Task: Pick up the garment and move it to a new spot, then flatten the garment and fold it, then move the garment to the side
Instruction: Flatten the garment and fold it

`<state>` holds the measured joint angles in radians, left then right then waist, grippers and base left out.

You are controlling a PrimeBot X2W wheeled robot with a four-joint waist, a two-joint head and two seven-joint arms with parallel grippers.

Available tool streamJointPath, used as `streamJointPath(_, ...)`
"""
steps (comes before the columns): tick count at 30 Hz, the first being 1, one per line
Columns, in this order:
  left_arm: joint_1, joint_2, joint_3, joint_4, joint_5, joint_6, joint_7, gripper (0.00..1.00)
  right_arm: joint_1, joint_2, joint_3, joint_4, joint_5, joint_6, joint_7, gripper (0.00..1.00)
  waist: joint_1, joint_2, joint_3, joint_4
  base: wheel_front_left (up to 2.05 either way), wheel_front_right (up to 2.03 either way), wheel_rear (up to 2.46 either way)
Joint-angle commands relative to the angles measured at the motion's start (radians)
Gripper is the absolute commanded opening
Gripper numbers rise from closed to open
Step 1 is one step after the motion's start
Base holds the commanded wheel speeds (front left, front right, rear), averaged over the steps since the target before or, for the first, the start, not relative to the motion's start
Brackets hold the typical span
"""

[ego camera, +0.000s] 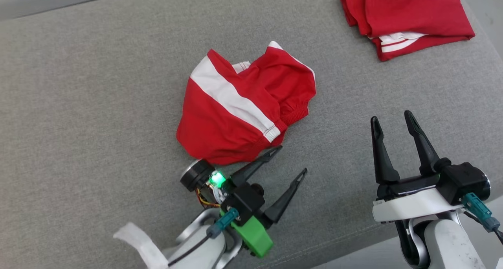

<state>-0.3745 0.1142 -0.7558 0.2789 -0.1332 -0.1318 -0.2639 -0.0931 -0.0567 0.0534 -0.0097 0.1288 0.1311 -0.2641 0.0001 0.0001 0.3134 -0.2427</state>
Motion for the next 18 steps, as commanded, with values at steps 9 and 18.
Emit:
streamJointPath(9, -0.287, -0.012, -0.086, 0.206, -0.025, 0.006, 0.000, 1.00, -0.055, 0.006, 0.013, 0.002, 0.029, -0.001, 0.000, 1.00, -0.0001, -0.0001, 0.171, -0.063, 0.00, 0.00, 0.00)
streamJointPath(18, -0.399, -0.049, -0.049, 0.355, 0.029, 0.126, 0.000, 1.00, -0.073, 0.007, 0.018, 0.010, 0.035, -0.001, 0.000, 1.00, -0.0001, -0.0001, 0.189, -0.064, 0.00, 0.00, 0.00)
